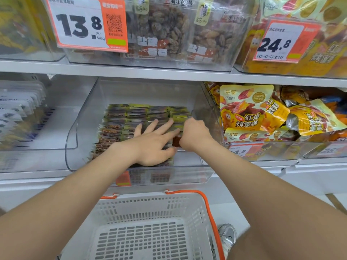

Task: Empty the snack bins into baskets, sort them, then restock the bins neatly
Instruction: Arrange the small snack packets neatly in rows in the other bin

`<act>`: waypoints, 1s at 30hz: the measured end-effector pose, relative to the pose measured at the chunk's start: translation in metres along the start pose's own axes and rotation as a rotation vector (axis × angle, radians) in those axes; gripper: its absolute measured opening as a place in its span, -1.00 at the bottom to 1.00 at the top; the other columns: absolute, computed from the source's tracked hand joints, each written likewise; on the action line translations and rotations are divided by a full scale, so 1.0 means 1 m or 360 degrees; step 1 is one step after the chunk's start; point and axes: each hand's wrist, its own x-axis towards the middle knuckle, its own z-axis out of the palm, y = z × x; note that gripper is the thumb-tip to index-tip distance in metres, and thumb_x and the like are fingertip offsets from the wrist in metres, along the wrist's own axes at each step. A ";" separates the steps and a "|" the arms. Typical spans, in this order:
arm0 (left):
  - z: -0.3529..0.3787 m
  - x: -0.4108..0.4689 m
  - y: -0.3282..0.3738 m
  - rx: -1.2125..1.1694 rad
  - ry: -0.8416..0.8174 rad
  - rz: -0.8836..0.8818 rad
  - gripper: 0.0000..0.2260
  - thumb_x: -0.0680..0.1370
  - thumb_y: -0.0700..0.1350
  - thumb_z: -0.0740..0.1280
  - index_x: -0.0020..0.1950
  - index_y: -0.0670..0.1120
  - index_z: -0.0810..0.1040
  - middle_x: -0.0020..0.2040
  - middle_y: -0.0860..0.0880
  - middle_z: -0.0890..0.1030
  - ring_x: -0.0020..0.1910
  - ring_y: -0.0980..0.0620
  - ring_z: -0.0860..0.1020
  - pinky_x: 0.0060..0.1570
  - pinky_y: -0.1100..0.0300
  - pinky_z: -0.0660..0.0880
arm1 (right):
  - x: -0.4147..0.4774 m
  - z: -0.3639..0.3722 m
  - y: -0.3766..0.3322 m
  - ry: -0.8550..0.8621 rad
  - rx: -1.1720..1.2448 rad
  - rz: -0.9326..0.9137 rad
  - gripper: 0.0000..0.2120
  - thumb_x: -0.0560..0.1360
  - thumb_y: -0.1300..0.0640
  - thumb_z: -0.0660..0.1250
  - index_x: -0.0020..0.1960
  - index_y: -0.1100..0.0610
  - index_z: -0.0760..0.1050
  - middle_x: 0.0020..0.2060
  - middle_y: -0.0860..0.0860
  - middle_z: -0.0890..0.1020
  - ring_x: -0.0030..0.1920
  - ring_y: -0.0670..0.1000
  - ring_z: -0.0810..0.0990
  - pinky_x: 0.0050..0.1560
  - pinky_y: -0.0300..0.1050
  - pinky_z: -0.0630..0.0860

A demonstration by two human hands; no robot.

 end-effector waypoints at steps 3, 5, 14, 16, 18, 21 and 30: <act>0.003 0.003 0.000 0.0059 -0.0032 -0.0041 -0.43 0.68 0.30 -0.03 0.65 0.34 -0.16 0.67 0.20 -0.29 0.66 -0.08 -0.30 0.54 -0.38 -0.26 | 0.000 -0.013 -0.003 0.0131 0.0071 -0.0048 -0.73 0.58 0.20 0.39 0.22 0.23 0.42 0.22 0.25 0.52 0.18 0.26 0.59 -0.06 -0.08 0.44; 0.003 0.003 0.001 0.0050 -0.0034 -0.0045 -0.44 0.68 0.29 -0.03 0.65 0.34 -0.17 0.68 0.18 -0.29 0.66 -0.09 -0.30 0.54 -0.38 -0.26 | 0.006 -0.017 -0.003 0.0193 0.0331 -0.0051 -0.77 0.58 0.18 0.36 0.18 0.23 0.41 0.14 0.21 0.54 0.07 0.21 0.57 -0.15 -0.11 0.44; -0.006 -0.008 -0.007 -0.0002 0.0002 -0.0196 -0.16 0.57 0.50 0.00 0.70 0.12 -0.23 0.69 0.04 -0.31 0.66 -0.13 -0.30 0.59 -0.30 -0.22 | 0.024 -0.012 -0.019 0.0011 0.1418 0.0390 -0.49 0.67 0.17 0.07 0.61 0.21 0.19 0.49 0.18 0.41 0.42 0.20 0.42 0.40 0.05 0.37; -0.009 -0.013 -0.012 -0.0013 -0.0029 -0.0236 -0.12 0.55 0.53 -0.01 0.70 0.10 -0.25 0.69 0.04 -0.31 0.66 -0.12 -0.31 0.59 -0.30 -0.22 | 0.026 -0.015 -0.019 0.0012 0.1442 0.0418 -0.50 0.70 0.19 0.04 0.63 0.21 0.17 0.50 0.16 0.38 0.38 0.17 0.41 0.32 0.01 0.34; -0.011 -0.018 -0.016 -0.0024 -0.0060 -0.0248 -0.11 0.55 0.53 0.00 0.70 0.09 -0.25 0.68 0.05 -0.32 0.66 -0.12 -0.32 0.60 -0.29 -0.21 | 0.028 -0.016 -0.018 0.0015 0.1427 0.0408 -0.52 0.71 0.20 0.05 0.62 0.23 0.17 0.47 0.18 0.39 0.36 0.18 0.42 0.27 0.00 0.34; -0.014 -0.024 -0.017 -0.0059 -0.0073 -0.0261 -0.18 0.60 0.46 0.00 0.70 0.08 -0.25 0.68 0.04 -0.32 0.66 -0.11 -0.31 0.61 -0.25 -0.21 | 0.024 -0.018 -0.022 0.0091 0.1231 0.0338 -0.53 0.69 0.12 0.08 0.56 0.26 0.27 0.34 0.20 0.49 0.30 0.21 0.49 0.28 0.01 0.43; -0.019 -0.041 -0.021 -0.0037 -0.0347 -0.0352 -0.22 0.59 0.44 0.08 0.64 0.30 -0.31 0.64 0.15 -0.39 0.65 -0.17 -0.34 0.58 -0.30 -0.25 | -0.004 -0.003 -0.005 -0.0241 -0.0067 0.0002 -0.22 0.54 0.20 0.42 0.60 0.24 0.06 0.30 0.27 0.50 0.13 0.23 0.55 0.02 0.02 0.55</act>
